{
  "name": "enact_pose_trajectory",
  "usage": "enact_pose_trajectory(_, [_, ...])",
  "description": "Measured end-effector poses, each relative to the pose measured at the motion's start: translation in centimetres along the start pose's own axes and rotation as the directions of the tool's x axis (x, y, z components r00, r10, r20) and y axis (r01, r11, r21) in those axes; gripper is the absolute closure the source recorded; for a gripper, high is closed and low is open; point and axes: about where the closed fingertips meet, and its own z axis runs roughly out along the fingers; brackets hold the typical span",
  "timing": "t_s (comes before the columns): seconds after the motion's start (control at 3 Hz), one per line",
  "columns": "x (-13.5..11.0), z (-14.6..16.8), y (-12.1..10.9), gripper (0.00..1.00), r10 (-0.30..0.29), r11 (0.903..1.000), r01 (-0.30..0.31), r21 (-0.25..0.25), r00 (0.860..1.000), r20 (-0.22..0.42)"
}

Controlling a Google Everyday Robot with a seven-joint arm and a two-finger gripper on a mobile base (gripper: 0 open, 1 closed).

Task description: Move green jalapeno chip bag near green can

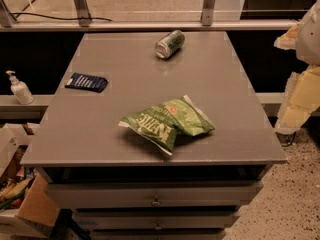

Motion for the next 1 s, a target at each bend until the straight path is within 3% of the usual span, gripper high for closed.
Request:
enact_pose_trajectory(0.67, [-0.3,-0.2,-0.1,0.0,-0.022,0.9996,0.022,0.017,1.0,0.014])
enact_pose_trajectory(1.0, [-1.9,1.0,0.8,0.0,-0.085,0.9964,0.084,0.005,0.994,0.067])
